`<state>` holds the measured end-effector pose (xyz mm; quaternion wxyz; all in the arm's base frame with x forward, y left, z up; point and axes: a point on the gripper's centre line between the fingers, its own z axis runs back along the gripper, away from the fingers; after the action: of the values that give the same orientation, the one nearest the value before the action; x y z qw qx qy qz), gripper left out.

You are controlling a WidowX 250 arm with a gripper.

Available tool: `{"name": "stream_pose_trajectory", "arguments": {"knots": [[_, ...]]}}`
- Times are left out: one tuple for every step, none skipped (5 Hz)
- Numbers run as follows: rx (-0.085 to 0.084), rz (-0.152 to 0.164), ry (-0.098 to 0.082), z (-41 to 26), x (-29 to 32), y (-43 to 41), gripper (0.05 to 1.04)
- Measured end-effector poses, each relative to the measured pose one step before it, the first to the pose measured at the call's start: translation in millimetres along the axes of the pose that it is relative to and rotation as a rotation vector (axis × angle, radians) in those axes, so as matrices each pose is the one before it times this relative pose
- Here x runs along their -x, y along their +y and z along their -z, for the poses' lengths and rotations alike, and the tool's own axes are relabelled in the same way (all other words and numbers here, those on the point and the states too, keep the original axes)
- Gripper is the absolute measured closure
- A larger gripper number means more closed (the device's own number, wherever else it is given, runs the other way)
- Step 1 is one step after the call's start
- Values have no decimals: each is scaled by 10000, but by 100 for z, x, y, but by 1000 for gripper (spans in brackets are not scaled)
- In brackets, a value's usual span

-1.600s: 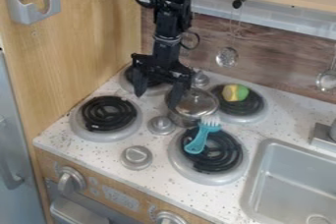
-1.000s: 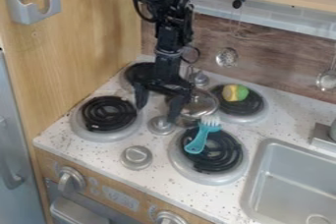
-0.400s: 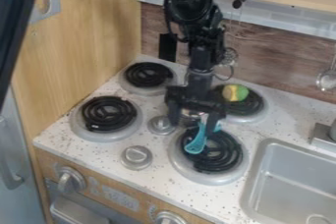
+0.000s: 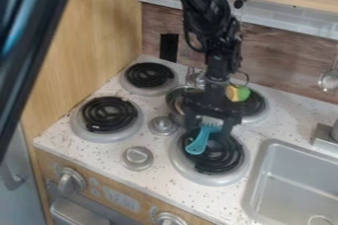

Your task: Move the blue brush to the bottom left burner

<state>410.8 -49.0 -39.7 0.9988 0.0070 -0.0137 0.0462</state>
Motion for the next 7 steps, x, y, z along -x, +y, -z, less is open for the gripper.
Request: {"name": "stream_pose_trajectory", "arguments": {"knots": [[12,-190,161,1108,-501,-209,84],[2,-74,143,111,-168,-100,147],[49,73,12,32,41,-73,425],[-113,151,52,129,1110,493,703],[228,437,0,-2110,1239,-116,776],[163,291,-735,-5419,378,-38,776],[-428,-574,-787,-5248,724,2007,777]]}}
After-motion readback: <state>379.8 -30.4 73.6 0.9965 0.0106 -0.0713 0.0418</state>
